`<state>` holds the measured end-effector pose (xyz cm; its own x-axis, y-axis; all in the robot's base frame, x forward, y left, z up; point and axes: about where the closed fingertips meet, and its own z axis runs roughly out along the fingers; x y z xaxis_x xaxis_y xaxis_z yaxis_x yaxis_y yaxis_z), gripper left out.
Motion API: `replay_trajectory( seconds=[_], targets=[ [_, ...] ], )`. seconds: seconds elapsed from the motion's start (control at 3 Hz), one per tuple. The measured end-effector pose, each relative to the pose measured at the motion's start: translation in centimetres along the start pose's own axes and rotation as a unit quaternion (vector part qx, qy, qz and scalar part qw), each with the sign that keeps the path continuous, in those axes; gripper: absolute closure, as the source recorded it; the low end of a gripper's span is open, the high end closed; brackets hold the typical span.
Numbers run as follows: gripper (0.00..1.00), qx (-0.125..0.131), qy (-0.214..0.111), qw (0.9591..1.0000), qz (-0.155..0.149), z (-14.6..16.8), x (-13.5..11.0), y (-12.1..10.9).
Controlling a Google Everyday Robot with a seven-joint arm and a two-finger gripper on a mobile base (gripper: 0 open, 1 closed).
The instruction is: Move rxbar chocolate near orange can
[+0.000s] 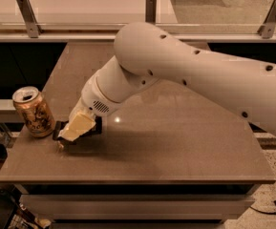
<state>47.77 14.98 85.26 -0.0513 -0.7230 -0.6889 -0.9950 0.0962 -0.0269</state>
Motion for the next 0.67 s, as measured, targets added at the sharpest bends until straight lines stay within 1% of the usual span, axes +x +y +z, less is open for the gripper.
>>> replay_trajectory(
  seconds=[0.67],
  targets=[
    [0.36, 0.0, 0.001, 1.0, -0.004, -0.07, -0.26, 0.28]
  ],
)
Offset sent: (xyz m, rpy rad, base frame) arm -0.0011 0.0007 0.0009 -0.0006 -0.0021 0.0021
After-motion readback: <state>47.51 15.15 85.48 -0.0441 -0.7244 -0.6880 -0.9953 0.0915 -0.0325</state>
